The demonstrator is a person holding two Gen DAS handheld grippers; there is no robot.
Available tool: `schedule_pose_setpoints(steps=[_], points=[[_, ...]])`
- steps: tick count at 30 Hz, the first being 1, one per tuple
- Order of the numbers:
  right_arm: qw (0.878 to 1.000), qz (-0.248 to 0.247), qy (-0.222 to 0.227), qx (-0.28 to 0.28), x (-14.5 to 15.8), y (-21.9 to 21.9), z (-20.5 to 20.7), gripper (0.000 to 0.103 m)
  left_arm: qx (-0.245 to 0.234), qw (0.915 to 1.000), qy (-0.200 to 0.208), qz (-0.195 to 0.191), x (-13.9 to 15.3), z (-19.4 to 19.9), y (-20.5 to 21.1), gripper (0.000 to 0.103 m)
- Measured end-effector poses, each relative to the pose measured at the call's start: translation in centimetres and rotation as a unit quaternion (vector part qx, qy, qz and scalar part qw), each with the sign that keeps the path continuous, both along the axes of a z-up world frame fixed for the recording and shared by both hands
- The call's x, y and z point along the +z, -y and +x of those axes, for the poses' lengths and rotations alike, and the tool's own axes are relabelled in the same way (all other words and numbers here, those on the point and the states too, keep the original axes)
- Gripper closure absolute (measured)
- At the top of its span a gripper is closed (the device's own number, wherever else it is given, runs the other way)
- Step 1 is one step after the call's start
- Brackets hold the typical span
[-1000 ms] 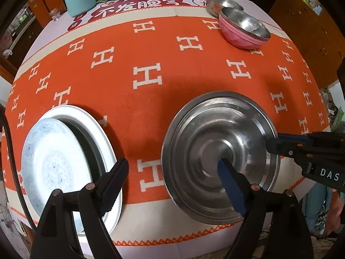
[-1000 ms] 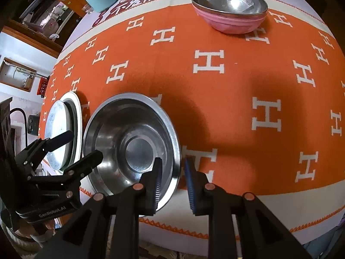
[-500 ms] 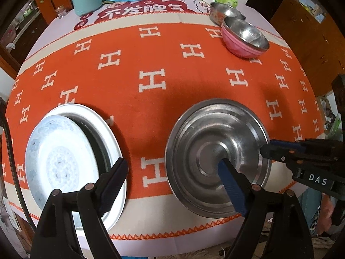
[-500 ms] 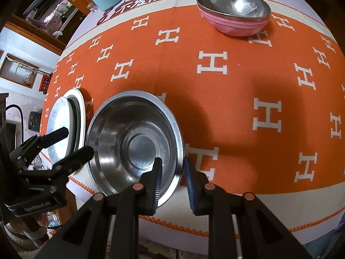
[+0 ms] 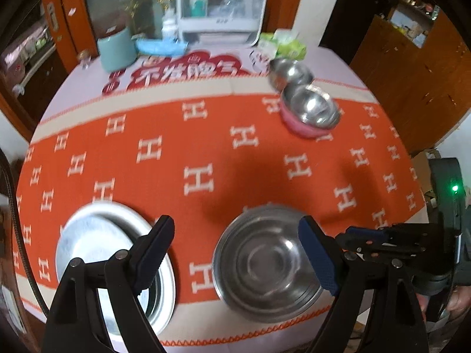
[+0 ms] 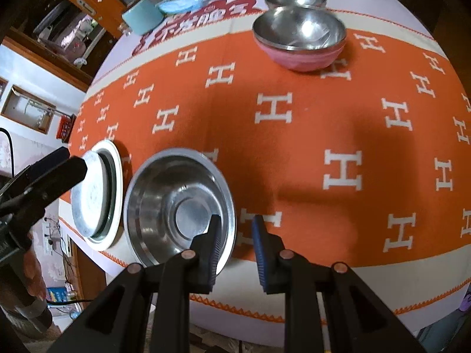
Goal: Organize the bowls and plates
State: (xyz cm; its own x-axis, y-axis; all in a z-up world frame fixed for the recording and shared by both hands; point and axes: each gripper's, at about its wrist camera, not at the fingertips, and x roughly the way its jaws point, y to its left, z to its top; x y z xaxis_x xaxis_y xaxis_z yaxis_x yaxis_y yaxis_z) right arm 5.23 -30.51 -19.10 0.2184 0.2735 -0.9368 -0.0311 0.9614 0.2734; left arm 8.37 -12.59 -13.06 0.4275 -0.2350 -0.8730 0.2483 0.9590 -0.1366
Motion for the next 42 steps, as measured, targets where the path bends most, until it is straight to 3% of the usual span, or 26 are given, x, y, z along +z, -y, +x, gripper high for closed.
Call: schedule_pose_setpoints(steps=[4,11,18,24,32,36,39,42], points=[[1.0,0.003,0.024,-0.007,2.2,1.0,0.4,0.081,-0.019,0.9995,0.025,0.001,2.0,0.8,1.2,0.016],[0.993,-0.033,0.104,-0.042,8.3,4.9,3.8,0.081,-0.04,0.9968,0.068,0.009,4.9,4.5,3.2,0.014],[0.988,-0.041,0.125,-0.084,10.3,8.4,8.7,0.081,-0.046,0.9964,0.07,0.002,4.8,10.4,6.0,0.013],[0.989,-0.045,0.101,-0.097,7.9,9.5,13.2,0.081,-0.053,0.9976,0.043,0.008,1.8,15.6,8.7,0.013],[0.992,-0.031,0.043,-0.116,1.9,10.6,17.7,0.081,-0.053,0.9974,-0.047,-0.012,-5.2,20.9,11.3,0.013],[0.991,-0.016,0.016,-0.129,-0.2,11.4,18.9,0.081,-0.045,0.9939,-0.09,-0.045,-7.9,22.6,11.9,0.015],[0.99,-0.005,0.009,-0.137,-1.0,11.9,19.4,0.081,-0.047,0.992,-0.104,-0.054,-8.7,23.2,12.4,0.02],[0.99,0.005,-0.002,-0.143,-1.9,12.2,19.7,0.082,-0.044,0.9901,-0.122,-0.053,-9.7,23.9,12.7,0.039]])
